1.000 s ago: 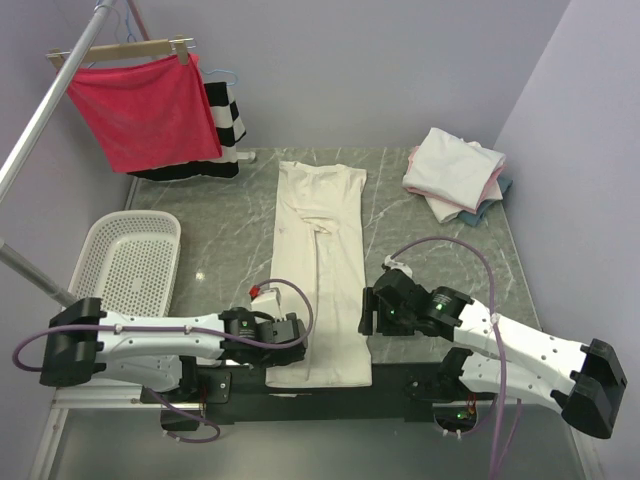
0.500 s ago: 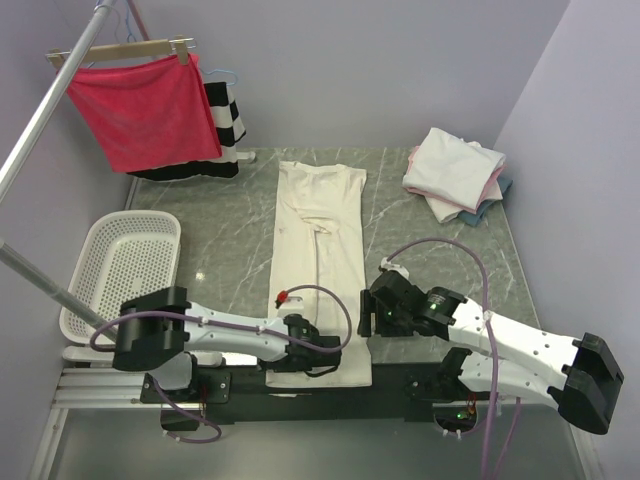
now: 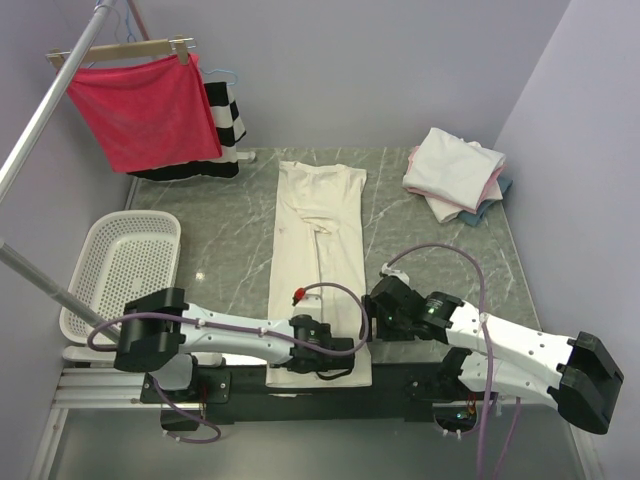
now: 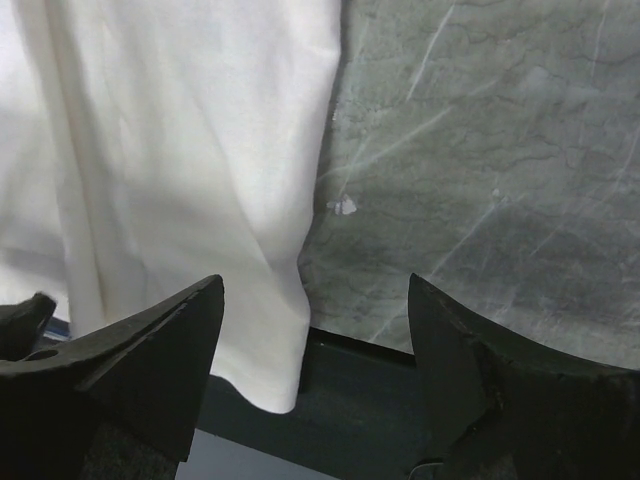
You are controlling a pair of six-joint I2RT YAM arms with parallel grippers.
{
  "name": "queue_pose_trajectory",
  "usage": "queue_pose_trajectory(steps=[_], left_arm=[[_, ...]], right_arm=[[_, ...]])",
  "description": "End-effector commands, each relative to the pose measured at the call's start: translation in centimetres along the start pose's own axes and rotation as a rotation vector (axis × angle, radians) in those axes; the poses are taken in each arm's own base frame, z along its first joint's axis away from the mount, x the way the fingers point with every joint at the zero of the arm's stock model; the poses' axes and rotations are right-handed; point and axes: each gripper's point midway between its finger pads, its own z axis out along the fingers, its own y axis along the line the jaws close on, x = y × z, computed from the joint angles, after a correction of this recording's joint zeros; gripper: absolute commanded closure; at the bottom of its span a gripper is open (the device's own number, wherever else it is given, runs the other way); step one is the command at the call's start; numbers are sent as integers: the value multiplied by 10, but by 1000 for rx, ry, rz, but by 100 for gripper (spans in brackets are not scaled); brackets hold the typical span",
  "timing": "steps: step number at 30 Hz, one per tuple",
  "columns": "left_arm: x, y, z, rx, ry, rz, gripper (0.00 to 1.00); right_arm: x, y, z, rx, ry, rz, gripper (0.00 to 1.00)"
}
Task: Fold and stack the t-shirts
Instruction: Fold the tshirt
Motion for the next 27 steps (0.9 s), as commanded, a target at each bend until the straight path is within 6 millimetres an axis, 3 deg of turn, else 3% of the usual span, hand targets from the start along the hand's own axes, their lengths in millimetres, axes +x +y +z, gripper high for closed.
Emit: queue_pose_trajectory(steps=[1, 6, 10, 12, 16, 19, 21, 23, 24, 27], left_arm=[[-5, -22, -16, 152, -4, 18, 20], [6, -46, -13, 254, 31, 72, 19], [15, -44, -5, 214, 54, 102, 20], [8, -40, -11, 183, -6, 67, 20], [-25, -1, -40, 132, -122, -77, 17], [-30, 32, -47, 143, -123, -223, 12], [-17, 58, -33, 109, -84, -294, 12], [-10, 60, -35, 191, -30, -366, 15], [1, 71, -23, 177, -8, -364, 16], [21, 71, -14, 250, 78, -403, 18]], right_arm=[[1, -1, 4, -7, -12, 12, 19], [4, -2, 4, -8, -10, 22, 19], [2, -3, -1, -13, -26, 31, 19], [0, -2, -3, -17, -35, 33, 18], [0, -3, -5, -21, -40, 35, 18], [3, 1, -6, -44, -25, 38, 18], [10, 2, -5, -63, 1, 44, 18], [12, 4, -7, -92, 1, 64, 18], [20, 4, -7, -108, 27, 71, 18], [33, 7, -11, -167, 68, 104, 19]])
